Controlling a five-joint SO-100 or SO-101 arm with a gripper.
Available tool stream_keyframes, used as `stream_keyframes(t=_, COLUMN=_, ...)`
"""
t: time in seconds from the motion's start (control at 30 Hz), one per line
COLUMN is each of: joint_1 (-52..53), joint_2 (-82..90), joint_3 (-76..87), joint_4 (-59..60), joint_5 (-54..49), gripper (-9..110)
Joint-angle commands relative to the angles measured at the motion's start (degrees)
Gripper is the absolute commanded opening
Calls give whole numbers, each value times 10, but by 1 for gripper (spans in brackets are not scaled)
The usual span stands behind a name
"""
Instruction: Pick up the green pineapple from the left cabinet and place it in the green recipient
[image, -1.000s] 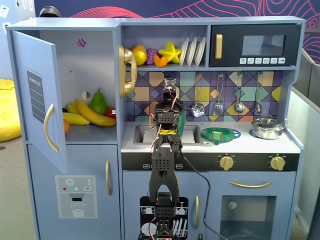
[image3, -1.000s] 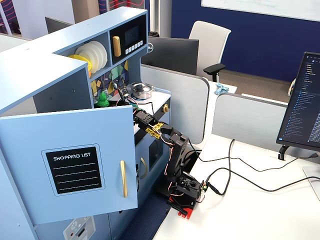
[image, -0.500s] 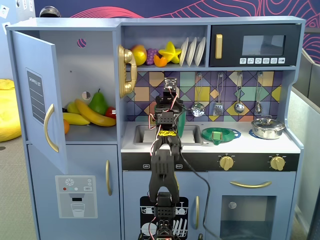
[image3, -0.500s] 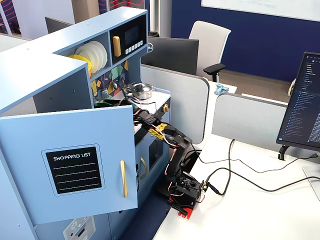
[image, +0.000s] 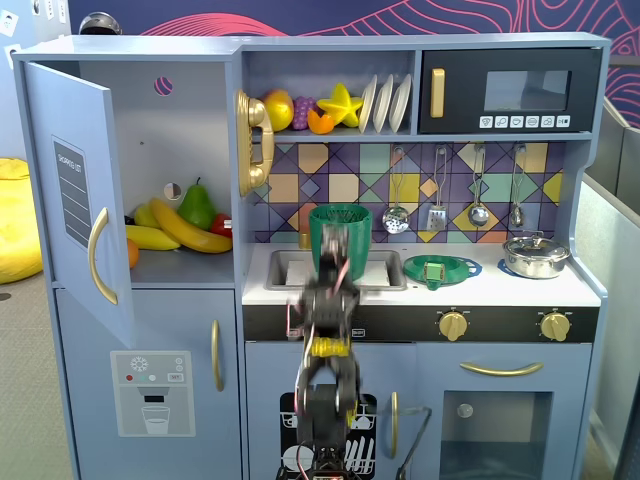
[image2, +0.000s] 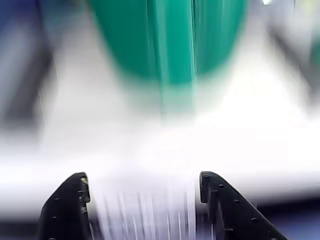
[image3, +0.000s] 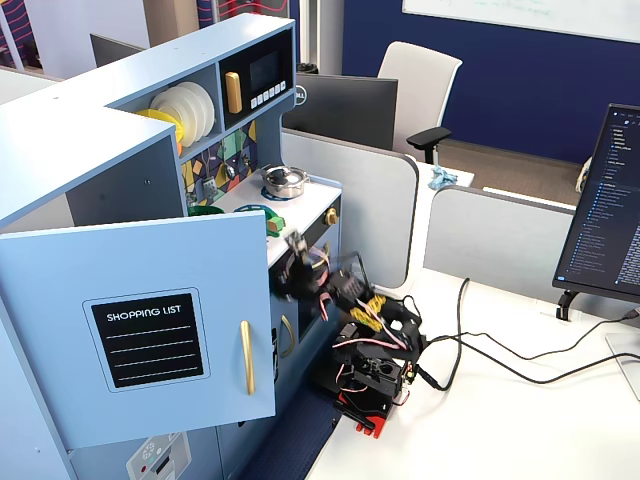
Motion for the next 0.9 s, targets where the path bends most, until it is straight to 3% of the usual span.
stream_keyframes(t=0.0, joint_1=4, joint_2=111, joint_3=117, joint_4=65, joint_5=22, gripper=17)
stream_keyframes(t=0.33, joint_1=-27, joint_2=144, joint_3=210, joint_4=291, joint_5=120, gripper=9)
stream_keyframes(t=0.43, joint_1=-37, joint_2=146, joint_3=210, joint_4=351, joint_5=158, gripper=13)
stream_keyframes(t=0.5, joint_1=-42, joint_2=146, joint_3=210, joint_4=425, joint_5=51, gripper=15)
stream_keyframes(t=0.87, joint_1=-42, joint_2=146, joint_3=210, joint_4=555, joint_5=71, gripper=15)
